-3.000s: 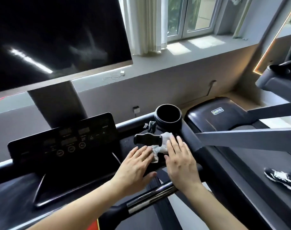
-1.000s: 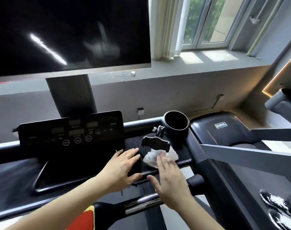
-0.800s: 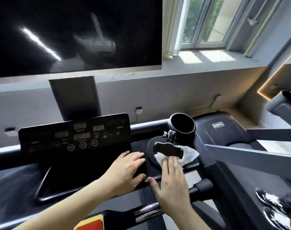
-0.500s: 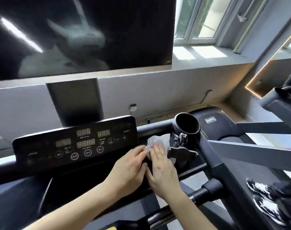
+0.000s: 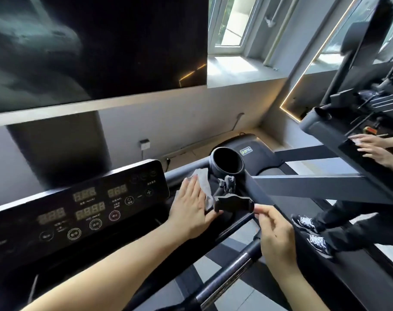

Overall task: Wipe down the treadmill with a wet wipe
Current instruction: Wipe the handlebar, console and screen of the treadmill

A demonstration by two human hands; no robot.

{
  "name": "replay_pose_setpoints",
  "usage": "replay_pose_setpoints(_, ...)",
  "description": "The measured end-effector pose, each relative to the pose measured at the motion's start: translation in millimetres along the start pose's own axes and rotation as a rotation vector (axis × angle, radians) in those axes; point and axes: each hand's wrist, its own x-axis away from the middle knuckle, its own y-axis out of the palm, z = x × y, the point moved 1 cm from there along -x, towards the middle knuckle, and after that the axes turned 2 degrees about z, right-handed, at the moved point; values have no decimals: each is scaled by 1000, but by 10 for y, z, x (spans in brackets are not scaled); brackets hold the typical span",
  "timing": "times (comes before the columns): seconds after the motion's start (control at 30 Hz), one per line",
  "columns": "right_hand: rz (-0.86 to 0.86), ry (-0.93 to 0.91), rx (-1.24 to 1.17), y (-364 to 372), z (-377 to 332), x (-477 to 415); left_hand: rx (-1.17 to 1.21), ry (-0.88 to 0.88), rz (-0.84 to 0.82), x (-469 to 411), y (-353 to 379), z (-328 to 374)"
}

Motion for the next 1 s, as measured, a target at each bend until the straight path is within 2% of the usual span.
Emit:
replay_pose_setpoints(0.17,-48,-45,-82,-31,-501,-415,-143,84,-43,-385,-191,15)
replay_pose_setpoints(0.33,-365,-34,-43,173,-705,-675,-230,118,-45,-490,-340,11)
replay_pose_setpoints(0.43,-474,-42,58,288,-724,-666,-328,72,-96,-446,-356,-2)
replay_pose_setpoints(0.57,-489,-83,86,305,-674,-695,-236,-95,-195,-273,-615,-153)
replay_pose_setpoints(0.63,-514,-90,79,310,-644,-771,-108,-134,-163,-348,-747,-153)
replay_pose_setpoints(0.7,-551,-96,47,319,-620,-846,2,-210,-37,-539,-775,-141)
replay_pose_setpoints(0.77,-601,-96,-2,343,-599,-926,0,-249,-1,-707,-696,-107)
replay_pose_setpoints(0.9,-695,-43,-137,337,-513,-1123,-163,-188,-127,-843,-549,-72)
replay_pose_setpoints(1.0,-778,-5,-226,365,-427,-1235,-203,-145,-69,-750,-473,-130)
